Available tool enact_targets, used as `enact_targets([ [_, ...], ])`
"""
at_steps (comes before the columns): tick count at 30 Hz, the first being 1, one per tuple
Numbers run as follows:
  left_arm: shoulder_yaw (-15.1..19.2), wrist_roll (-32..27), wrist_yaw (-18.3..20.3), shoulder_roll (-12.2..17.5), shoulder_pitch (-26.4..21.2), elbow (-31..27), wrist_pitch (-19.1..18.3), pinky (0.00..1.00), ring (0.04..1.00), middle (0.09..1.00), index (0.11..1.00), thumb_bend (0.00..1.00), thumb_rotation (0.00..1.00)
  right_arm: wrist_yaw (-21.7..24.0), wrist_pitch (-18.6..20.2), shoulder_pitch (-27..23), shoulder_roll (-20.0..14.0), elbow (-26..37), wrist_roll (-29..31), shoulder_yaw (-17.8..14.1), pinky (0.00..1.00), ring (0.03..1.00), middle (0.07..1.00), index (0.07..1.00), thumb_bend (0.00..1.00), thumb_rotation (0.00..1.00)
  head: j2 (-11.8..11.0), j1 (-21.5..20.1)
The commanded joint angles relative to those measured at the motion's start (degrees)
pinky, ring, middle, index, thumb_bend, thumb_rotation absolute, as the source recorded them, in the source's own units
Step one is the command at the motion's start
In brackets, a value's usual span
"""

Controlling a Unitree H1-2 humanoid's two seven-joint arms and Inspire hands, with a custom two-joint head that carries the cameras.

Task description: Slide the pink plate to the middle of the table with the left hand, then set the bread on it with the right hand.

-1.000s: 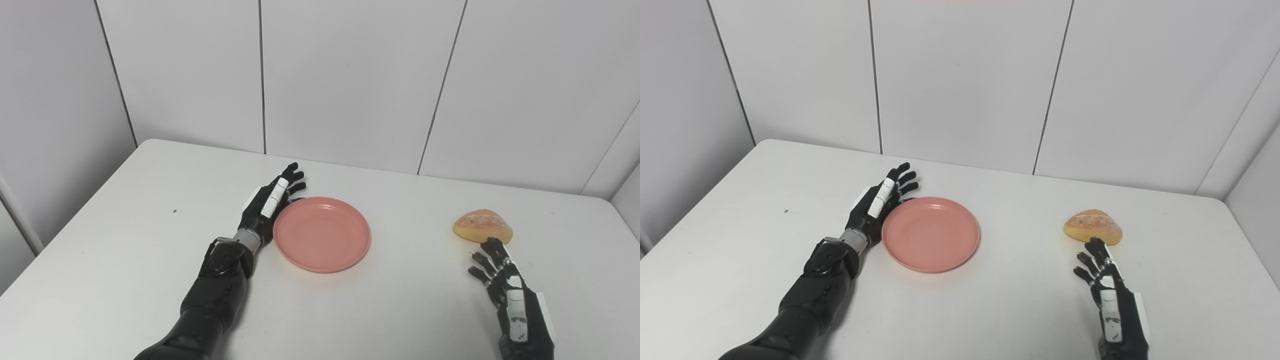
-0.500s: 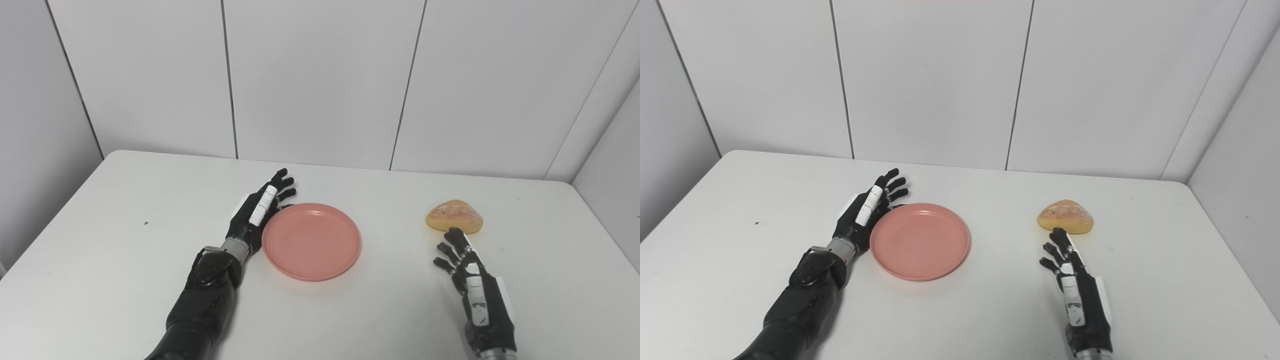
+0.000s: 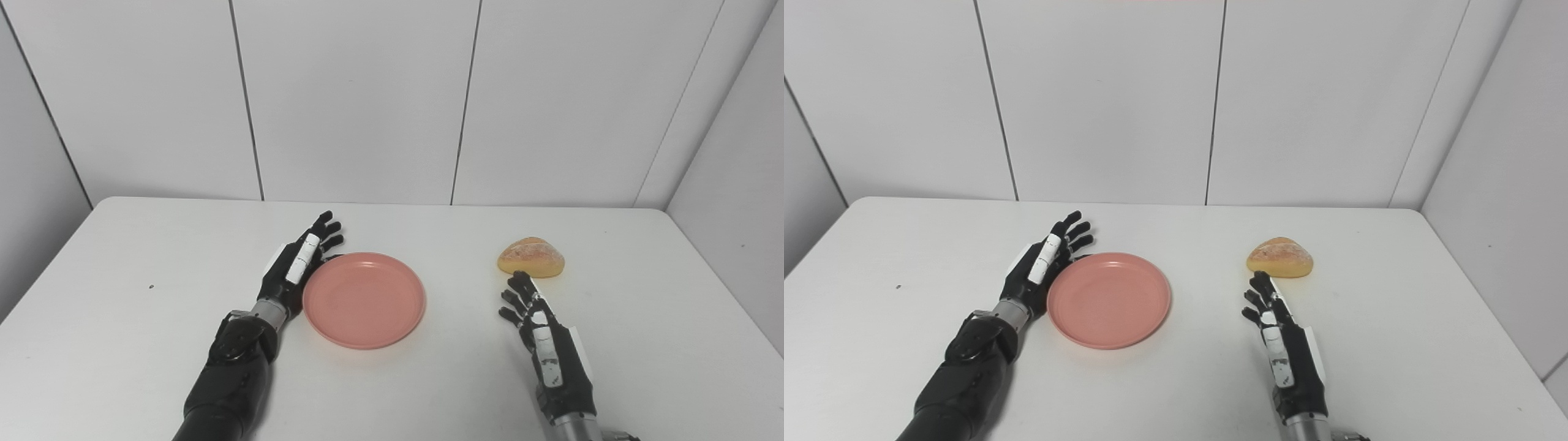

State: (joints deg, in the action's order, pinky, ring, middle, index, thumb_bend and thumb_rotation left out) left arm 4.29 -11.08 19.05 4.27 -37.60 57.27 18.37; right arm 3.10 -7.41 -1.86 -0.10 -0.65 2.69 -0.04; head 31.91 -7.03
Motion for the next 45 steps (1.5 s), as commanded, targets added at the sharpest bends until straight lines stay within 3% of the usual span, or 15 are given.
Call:
enact_targets([
  [1, -0.3, 0.1, 0.8, -1.3, 4.8, 3.9, -0.2, 0.75, 0.912, 0.934, 0.935, 0.89, 0.82, -0.6, -0.8, 1.2, 0.5, -2.1, -1.3, 0.6, 0.86, 0.897, 0.916, 0.916, 0.91, 0.99, 0.1, -0.1],
  [4, -0.1, -0.2, 0.9, -1.0, 4.9, 3.8, -0.5, 0.76, 0.916, 0.941, 0.943, 0.89, 0.82, -3.0, -4.8, 1.0, -0.7, -2.9, -7.8, 1.6, 0.83, 0.904, 0.909, 0.911, 0.86, 1.00, 0.0, -0.2],
  [8, 0.6, -0.8, 1.4, -0.7, 4.9, 3.8, -1.1, 0.77, 0.918, 0.942, 0.946, 0.90, 0.82, -9.4, -8.9, 0.8, -1.6, -1.4, -19.7, 2.6, 0.82, 0.903, 0.914, 0.884, 0.82, 1.00, -0.4, -1.1],
  [11, 1.1, -1.4, 2.2, -0.5, 4.5, 4.6, -1.4, 0.79, 0.921, 0.944, 0.950, 0.90, 0.81, -11.9, -9.3, 0.4, -2.0, 1.4, -25.7, 3.1, 0.86, 0.888, 0.888, 0.866, 0.86, 0.97, -0.6, -1.7],
  [13, 1.3, -1.3, 2.3, -0.4, 4.1, 5.3, -1.4, 0.78, 0.919, 0.945, 0.954, 0.90, 0.82, -12.3, -7.6, -0.2, -3.0, 4.0, -30.6, 3.6, 0.87, 0.888, 0.887, 0.868, 0.90, 0.89, -0.8, -2.3],
  [16, 1.7, -1.6, 2.6, -0.6, 3.4, 6.6, -1.0, 0.79, 0.920, 0.942, 0.954, 0.90, 0.81, -10.8, -4.5, -1.5, -5.1, 8.7, -36.9, 4.1, 0.85, 0.887, 0.894, 0.888, 0.89, 0.82, -1.1, -2.6],
  [20, 2.1, -1.9, 3.3, -0.9, 3.0, 7.6, -0.8, 0.80, 0.928, 0.948, 0.961, 0.90, 0.81, -7.5, -0.4, -3.3, -7.8, 13.2, -40.5, 4.3, 0.83, 0.900, 0.916, 0.895, 0.93, 0.72, -1.1, -2.6],
  [25, 2.3, -1.8, 3.4, -1.1, 2.6, 8.4, -0.1, 0.78, 0.915, 0.941, 0.951, 0.90, 0.81, -5.0, 0.2, -8.7, -12.3, 14.3, -43.9, 4.0, 0.82, 0.891, 0.904, 0.885, 0.96, 0.70, -1.2, -3.1],
  [29, 2.4, -1.8, 3.6, -1.1, 2.5, 8.5, 0.1, 0.79, 0.916, 0.939, 0.951, 0.89, 0.82, -2.9, 1.2, -12.9, -15.2, 13.9, -45.6, 3.7, 0.87, 0.904, 0.909, 0.891, 0.98, 0.69, -1.2, -2.9],
  [32, 2.5, -1.6, 3.4, -1.0, 2.4, 8.7, 0.0, 0.79, 0.923, 0.940, 0.958, 0.89, 0.82, -0.9, 2.5, -16.6, -18.2, 12.8, -48.8, 4.0, 0.80, 0.836, 0.863, 0.870, 1.00, 0.67, -1.3, -2.8],
  [37, 2.5, -1.7, 3.7, -0.8, 2.3, 9.0, 0.2, 0.80, 0.930, 0.946, 0.964, 0.89, 0.83, 3.6, 5.5, -21.3, -21.4, 11.4, -52.9, 4.8, 0.81, 0.827, 0.836, 0.829, 1.00, 0.58, -1.5, -2.9],
  [42, 2.6, -1.7, 4.0, -0.8, 2.4, 8.9, 0.2, 0.80, 0.930, 0.946, 0.963, 0.89, 0.82, 4.4, 4.9, -25.6, -24.2, 7.2, -54.5, 5.8, 0.80, 0.813, 0.829, 0.834, 1.00, 0.58, -1.4, -2.7],
  [45, 2.5, -1.6, 3.9, -0.9, 2.6, 8.7, 0.1, 0.80, 0.919, 0.936, 0.957, 0.90, 0.82, 7.8, 5.8, -29.1, -25.9, 4.6, -54.5, 6.7, 0.82, 0.837, 0.846, 0.839, 1.00, 0.60, -1.2, -2.8],
])
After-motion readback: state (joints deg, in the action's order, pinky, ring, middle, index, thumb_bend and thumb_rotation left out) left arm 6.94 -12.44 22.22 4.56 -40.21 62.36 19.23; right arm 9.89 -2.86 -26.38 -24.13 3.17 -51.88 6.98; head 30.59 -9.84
